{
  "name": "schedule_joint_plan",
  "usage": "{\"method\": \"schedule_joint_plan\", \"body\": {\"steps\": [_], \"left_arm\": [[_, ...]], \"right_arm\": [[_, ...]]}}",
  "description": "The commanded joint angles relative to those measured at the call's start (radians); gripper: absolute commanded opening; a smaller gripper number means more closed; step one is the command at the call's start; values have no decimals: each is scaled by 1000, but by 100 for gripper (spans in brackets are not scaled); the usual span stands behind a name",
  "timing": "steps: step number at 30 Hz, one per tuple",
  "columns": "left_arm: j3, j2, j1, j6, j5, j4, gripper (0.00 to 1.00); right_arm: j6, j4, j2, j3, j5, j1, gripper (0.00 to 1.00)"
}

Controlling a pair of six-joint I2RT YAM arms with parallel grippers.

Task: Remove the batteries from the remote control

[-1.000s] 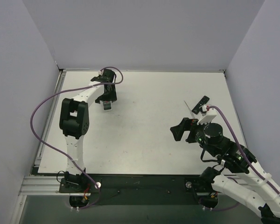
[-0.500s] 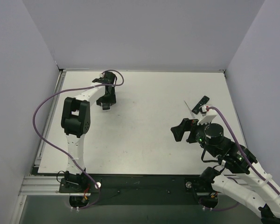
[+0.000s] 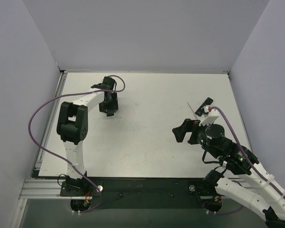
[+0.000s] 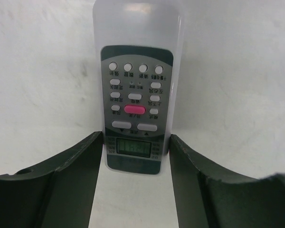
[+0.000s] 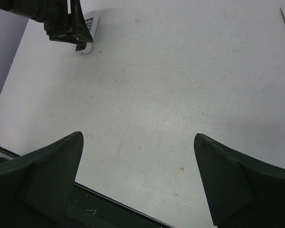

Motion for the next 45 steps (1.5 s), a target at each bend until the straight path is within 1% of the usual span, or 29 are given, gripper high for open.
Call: {"method": "schedule_joint_plan", "body": {"steps": [1,2,4,5,7,8,9,10,11,12,13,14,16,18,20,21,22,23,24,25,27,29,30,31,34,37,41,43,45], "left_arm": [[-152,-181,-20,-26,304,75,39],[-218,-215,-34,-32,385,98,38],[-295,-316,-51,-42,464,165,36],[-332,-350,-67,-59,557,193,35],[-445,-445,-87,-82,645,271,34],[-491,-474,-97,-114,733,308,33],[-563,-524,-117,-131,781,345,32],[-611,-548,-124,-153,829,426,31],[-654,-568,-134,-208,954,486,31],[-692,-594,-141,-242,1020,546,31],[-770,-606,-144,-278,1069,654,30],[-797,-615,-150,-332,1121,684,29],[-852,-644,-158,-343,1130,716,28],[-880,-666,-164,-345,1143,718,28],[-910,-670,-173,-348,1174,727,28],[-917,-669,-178,-342,1182,733,28],[-920,-666,-184,-329,1185,697,29],[-912,-655,-186,-287,1186,648,28],[-909,-652,-189,-270,1191,615,28],[-906,-652,-192,-245,1196,574,28],[-914,-670,-200,-233,1208,552,28],[-921,-696,-203,-228,1203,539,29],[-926,-704,-204,-227,1205,534,29],[-927,-710,-206,-220,1205,523,29],[-927,-727,-212,-204,1205,500,29],[-915,-727,-215,-191,1193,470,29],[-903,-724,-218,-190,1196,454,29],[-895,-727,-219,-190,1199,446,29],[-878,-730,-220,-179,1197,433,29]], "right_arm": [[62,61,17,-34,35,8,95],[67,70,17,-47,33,8,95],[62,125,13,-74,34,8,95],[47,150,10,-112,35,9,95],[35,242,-6,-157,38,8,95],[32,274,-10,-195,36,8,94],[16,342,-22,-217,22,6,94],[-1,381,-26,-234,2,6,94],[-27,423,-29,-251,-16,6,94],[-124,509,-32,-292,-71,5,95],[-180,545,-30,-310,-96,3,95],[-252,570,-29,-330,-120,2,95],[-423,615,-15,-369,-146,-3,95],[-496,663,9,-390,-160,-15,96],[-568,725,25,-442,-290,-46,96],[-573,803,52,-461,-365,-69,96],[-574,844,71,-487,-445,-125,96],[-590,889,92,-499,-588,-147,96],[-608,970,144,-508,-626,-155,96],[-639,999,172,-513,-652,-155,95],[-725,1030,261,-495,-752,-155,93],[-769,1020,316,-449,-829,-153,90],[-832,1000,371,-429,-917,-150,89],[-864,980,393,-412,-941,-146,89],[-988,896,467,-337,-894,-81,87],[-1054,892,522,-298,-785,-29,86],[-1097,926,542,-295,-811,-15,85],[-1137,879,554,-285,-818,-1,83],[-1197,830,565,-283,-841,6,79]]}}
